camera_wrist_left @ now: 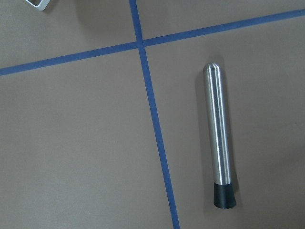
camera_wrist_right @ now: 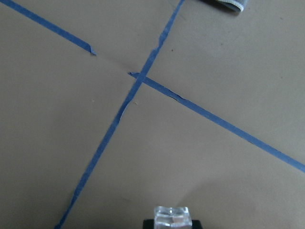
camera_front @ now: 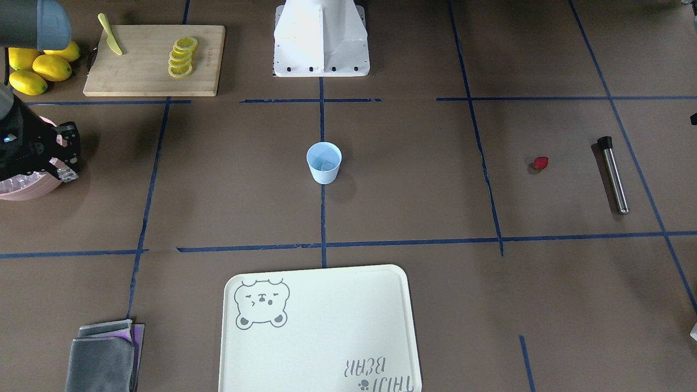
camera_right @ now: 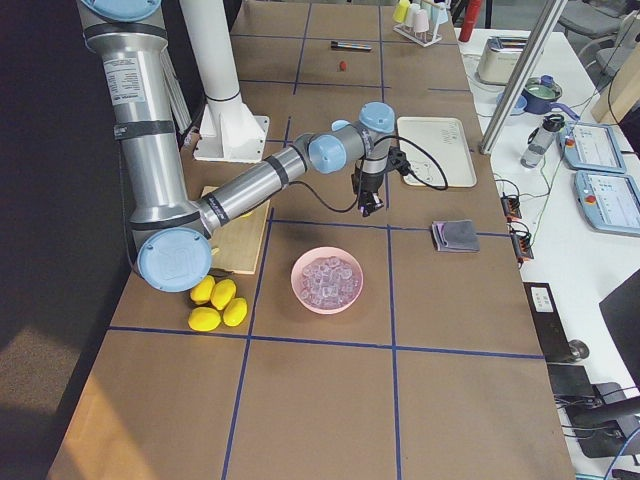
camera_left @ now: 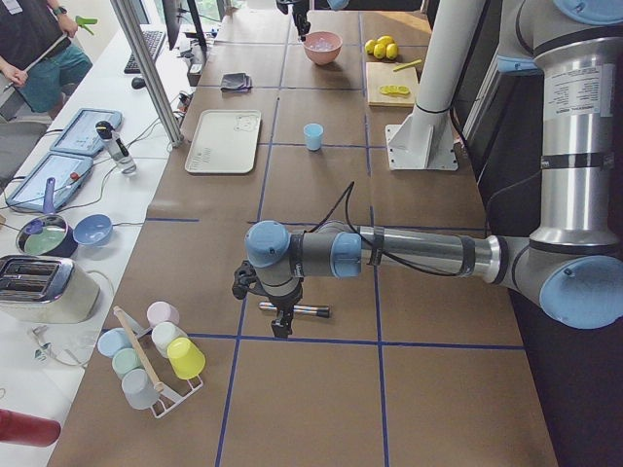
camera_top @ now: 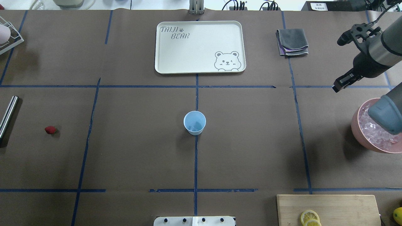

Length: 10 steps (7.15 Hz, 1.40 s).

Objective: Mash ice and strawberries in cup
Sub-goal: 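Carry the ice cube with the right gripper to the cup and drop it in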

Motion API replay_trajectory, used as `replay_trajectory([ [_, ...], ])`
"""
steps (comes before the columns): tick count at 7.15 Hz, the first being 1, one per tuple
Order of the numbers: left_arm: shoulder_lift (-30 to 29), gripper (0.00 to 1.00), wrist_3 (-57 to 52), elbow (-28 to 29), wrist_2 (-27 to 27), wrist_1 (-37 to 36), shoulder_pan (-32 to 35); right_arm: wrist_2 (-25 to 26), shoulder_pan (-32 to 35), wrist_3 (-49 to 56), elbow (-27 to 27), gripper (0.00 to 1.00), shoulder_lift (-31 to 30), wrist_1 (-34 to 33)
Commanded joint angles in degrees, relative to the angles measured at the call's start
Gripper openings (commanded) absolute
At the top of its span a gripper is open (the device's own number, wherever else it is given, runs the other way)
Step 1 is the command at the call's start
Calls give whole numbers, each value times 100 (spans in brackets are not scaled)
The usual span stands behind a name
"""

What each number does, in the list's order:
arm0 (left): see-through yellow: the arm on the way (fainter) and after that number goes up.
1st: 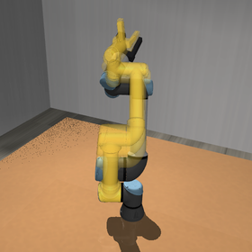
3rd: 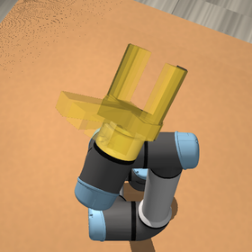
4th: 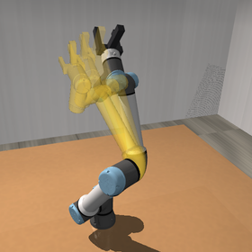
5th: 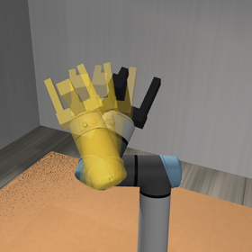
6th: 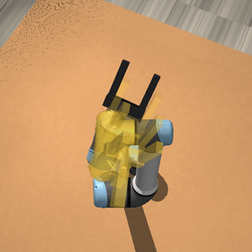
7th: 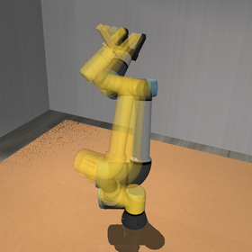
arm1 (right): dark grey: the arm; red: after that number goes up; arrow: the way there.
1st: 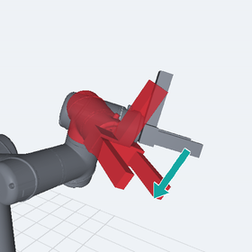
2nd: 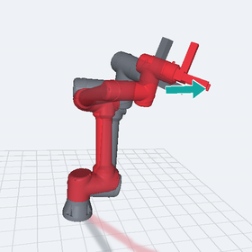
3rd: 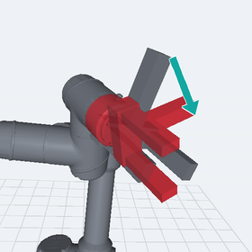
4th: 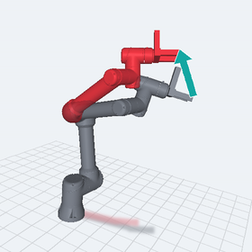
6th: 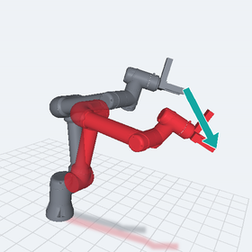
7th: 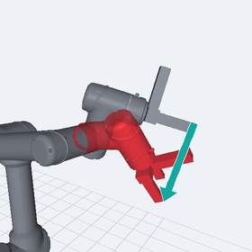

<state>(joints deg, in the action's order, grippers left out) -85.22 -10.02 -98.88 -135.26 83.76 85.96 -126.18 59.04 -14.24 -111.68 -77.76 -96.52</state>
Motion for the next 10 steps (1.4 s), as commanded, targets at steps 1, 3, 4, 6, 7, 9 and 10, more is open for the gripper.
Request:
replay_trajectory([
  [1,-3,100,0,0,0,0,0,41,-444,-997,84,0,584,-7],
  [3,-3,100,0,0,0,9,0,93,-769,-1728,111,0,1016,-7],
  [4,-3,100,0,-8,0,17,0,233,-954,-2158,172,0,1270,-7],
  [6,-3,100,-9,0,0,17,0,663,-1393,-2836,225,0,1631,-7],
  [7,-3,100,-9,0,0,9,-9,874,-1647,-3248,225,0,1816,-7],
  [9,-3,100,-9,0,0,9,-9,1418,-2210,-3978,522,0,2377,-16],
  [10,-3,100,0,0,0,9,0,1604,-2482,-4295,629,0,2580,-16],
])
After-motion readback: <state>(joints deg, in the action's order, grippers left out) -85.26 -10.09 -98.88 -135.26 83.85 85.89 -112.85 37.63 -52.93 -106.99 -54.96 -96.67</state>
